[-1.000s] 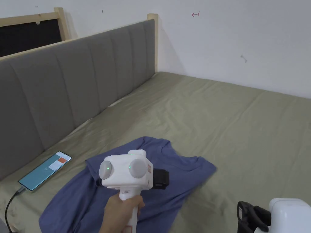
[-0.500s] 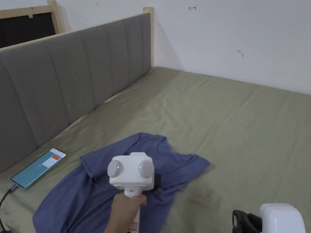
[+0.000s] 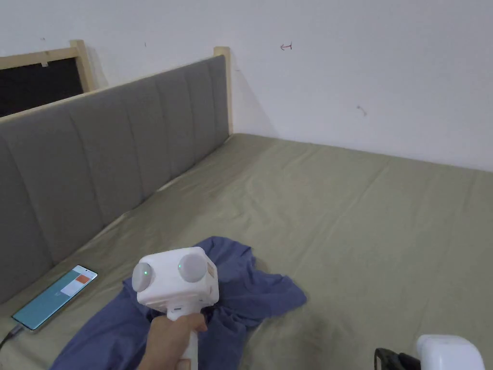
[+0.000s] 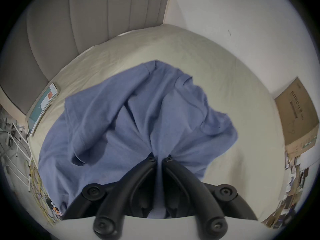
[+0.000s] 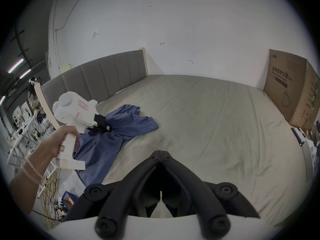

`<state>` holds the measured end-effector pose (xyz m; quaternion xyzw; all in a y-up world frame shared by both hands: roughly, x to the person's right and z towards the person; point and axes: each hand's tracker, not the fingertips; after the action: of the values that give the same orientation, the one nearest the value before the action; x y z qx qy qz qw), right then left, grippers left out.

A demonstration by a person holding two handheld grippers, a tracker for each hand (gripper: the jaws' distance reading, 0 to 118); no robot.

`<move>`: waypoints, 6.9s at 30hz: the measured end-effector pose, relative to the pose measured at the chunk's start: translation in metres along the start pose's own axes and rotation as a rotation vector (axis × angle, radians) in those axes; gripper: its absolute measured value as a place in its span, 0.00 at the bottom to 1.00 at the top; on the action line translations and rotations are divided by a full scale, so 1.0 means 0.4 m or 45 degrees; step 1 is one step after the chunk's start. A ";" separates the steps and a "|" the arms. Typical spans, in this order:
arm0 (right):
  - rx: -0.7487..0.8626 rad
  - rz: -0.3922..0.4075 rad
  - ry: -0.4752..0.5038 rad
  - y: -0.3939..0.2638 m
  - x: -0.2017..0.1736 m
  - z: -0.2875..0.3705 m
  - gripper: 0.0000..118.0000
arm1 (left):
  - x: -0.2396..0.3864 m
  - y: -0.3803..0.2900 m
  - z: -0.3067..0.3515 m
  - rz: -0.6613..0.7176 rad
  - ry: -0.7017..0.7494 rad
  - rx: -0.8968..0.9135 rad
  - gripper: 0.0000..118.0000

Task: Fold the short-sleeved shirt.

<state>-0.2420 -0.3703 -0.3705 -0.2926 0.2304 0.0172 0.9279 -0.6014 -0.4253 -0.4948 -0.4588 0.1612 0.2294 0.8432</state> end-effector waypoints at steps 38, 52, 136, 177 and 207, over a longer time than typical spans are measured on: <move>0.300 -0.573 -0.805 -0.127 0.578 0.551 0.00 | 1.016 -0.784 -0.033 -0.959 -0.580 -0.381 0.00; 0.223 -0.609 -0.666 -0.135 0.624 0.449 0.00 | 0.916 -0.579 0.115 -0.862 -0.693 -0.363 0.90; -0.385 -0.500 -0.160 0.299 1.094 -0.093 0.05 | 0.706 0.114 0.069 -0.686 -0.173 0.168 0.01; 0.343 -0.319 -0.164 1.118 0.867 0.451 0.05 | 0.874 0.607 0.765 -0.581 -0.279 0.864 0.01; -0.392 -0.919 0.019 -0.111 0.818 0.071 0.05 | 0.308 -0.130 0.041 -0.472 -0.106 0.009 0.01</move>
<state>0.0696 -0.4253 -0.4695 -0.4906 0.1142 -0.2779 0.8179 -0.4686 -0.4066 -0.5094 -0.4679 0.0397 0.0882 0.8785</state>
